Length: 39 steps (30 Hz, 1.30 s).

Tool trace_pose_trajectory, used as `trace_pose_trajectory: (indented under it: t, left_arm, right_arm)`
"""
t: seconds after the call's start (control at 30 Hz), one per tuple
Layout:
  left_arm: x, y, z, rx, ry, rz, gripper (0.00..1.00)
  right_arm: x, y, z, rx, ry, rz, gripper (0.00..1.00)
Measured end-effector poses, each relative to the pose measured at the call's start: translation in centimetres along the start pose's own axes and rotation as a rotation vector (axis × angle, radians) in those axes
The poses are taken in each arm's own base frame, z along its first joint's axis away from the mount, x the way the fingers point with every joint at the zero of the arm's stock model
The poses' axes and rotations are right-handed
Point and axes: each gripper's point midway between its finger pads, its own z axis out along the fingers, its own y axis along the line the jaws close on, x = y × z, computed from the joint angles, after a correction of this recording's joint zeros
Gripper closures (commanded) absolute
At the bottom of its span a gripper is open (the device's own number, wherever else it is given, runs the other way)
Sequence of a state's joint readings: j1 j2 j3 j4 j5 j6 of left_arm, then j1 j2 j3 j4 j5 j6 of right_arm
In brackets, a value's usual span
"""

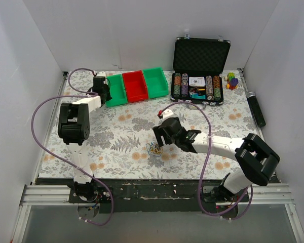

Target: Untangle the cables

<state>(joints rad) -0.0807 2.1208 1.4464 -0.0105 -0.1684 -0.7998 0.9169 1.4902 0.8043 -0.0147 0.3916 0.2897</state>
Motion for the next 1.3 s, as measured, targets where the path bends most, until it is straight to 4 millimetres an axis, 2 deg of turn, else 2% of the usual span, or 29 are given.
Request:
trace_pose_trajectory:
  t: [0.33,0.53,0.7,0.87,0.93,1.0,1.07,1.17,1.3]
  left_arm:
    - [2.7,2.0,-4.9,-0.015,-0.024,0.072,1.0]
    - [3.6,2.7,-8.4,0.007,-0.041,0.132,1.0]
    - [4.9,2.8,-11.0,0.045,-0.034,0.178,1.0]
    - [7.2,2.8,-13.3,0.082,-0.009,0.206,1.0]
    - [7.8,2.7,-14.4,0.095,-0.008,0.218,1.0]
    - [8.3,2.4,-15.5,0.109,-0.012,0.235,1.0]
    - [8.9,1.9,-16.6,0.128,-0.016,0.255,1.0]
    - [9.6,1.0,-17.9,0.158,-0.024,0.28,1.0]
    - [10.5,-1.0,-19.1,0.206,-0.015,0.314,1.0]
  right_arm:
    - [-0.5,4.8,-0.1,-0.137,-0.031,0.017,0.06]
    - [-0.6,5.8,-0.4,-0.182,-0.036,0.053,0.06]
    - [1.0,6.3,-0.6,-0.214,-0.013,0.085,0.12]
    - [4.4,6.5,-0.8,-0.236,0.044,0.108,0.23]
    - [5.5,6.6,-1.2,-0.244,0.062,0.114,0.3]
    - [6.5,6.6,-1.7,-0.252,0.074,0.122,0.42]
    - [7.0,6.7,-2.3,-0.263,0.072,0.134,0.53]
    - [7.7,7.0,-3.5,-0.287,0.067,0.148,0.62]
    - [8.4,7.7,-5.2,-0.328,0.059,0.142,0.8]
